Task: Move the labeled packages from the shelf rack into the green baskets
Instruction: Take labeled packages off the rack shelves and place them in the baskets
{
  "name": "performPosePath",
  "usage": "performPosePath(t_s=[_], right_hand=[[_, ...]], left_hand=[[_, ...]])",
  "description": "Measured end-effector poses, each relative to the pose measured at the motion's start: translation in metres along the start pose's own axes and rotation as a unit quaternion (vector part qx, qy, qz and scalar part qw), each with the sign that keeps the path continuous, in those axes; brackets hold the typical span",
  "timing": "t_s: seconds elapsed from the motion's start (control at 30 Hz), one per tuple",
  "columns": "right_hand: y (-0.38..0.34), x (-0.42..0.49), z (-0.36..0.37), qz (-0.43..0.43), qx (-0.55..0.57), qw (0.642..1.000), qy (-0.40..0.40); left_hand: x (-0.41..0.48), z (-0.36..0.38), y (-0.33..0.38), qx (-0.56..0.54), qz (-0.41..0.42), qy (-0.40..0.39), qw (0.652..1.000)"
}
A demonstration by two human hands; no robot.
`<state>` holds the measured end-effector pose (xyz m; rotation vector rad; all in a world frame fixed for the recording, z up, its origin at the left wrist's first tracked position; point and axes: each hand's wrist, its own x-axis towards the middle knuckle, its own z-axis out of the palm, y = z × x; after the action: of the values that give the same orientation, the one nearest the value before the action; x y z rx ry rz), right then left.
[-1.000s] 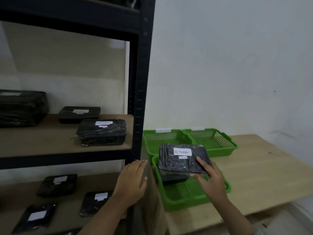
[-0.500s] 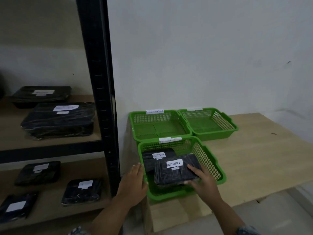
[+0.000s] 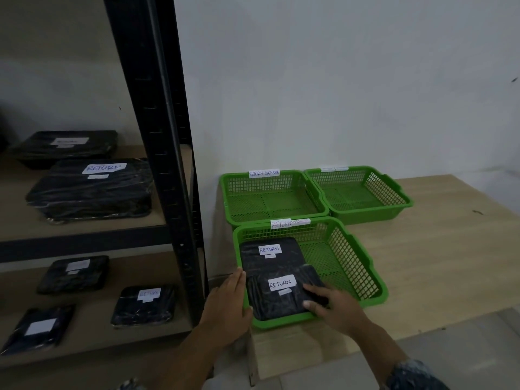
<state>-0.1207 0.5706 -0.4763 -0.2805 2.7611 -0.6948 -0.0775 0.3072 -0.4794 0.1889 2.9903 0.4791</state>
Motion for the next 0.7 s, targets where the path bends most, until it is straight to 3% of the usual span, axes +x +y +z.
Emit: performPosePath(t_s=[0.17, 0.43, 0.7], right_hand=[[-0.007, 0.005, 0.005, 0.026, -0.09, 0.996, -0.004], [-0.013, 0.011, 0.011, 0.053, -0.106, 0.993, -0.017], [-0.046, 0.004, 0.022, 0.004, -0.12, 0.989, 0.086]], left_hand=[[-0.001, 0.0, 0.0, 0.007, 0.003, 0.0, 1.0], [0.0, 0.0, -0.001, 0.021, -0.003, -0.013, 1.0], [-0.016, -0.019, -0.004, 0.038, 0.031, 0.037, 0.998]])
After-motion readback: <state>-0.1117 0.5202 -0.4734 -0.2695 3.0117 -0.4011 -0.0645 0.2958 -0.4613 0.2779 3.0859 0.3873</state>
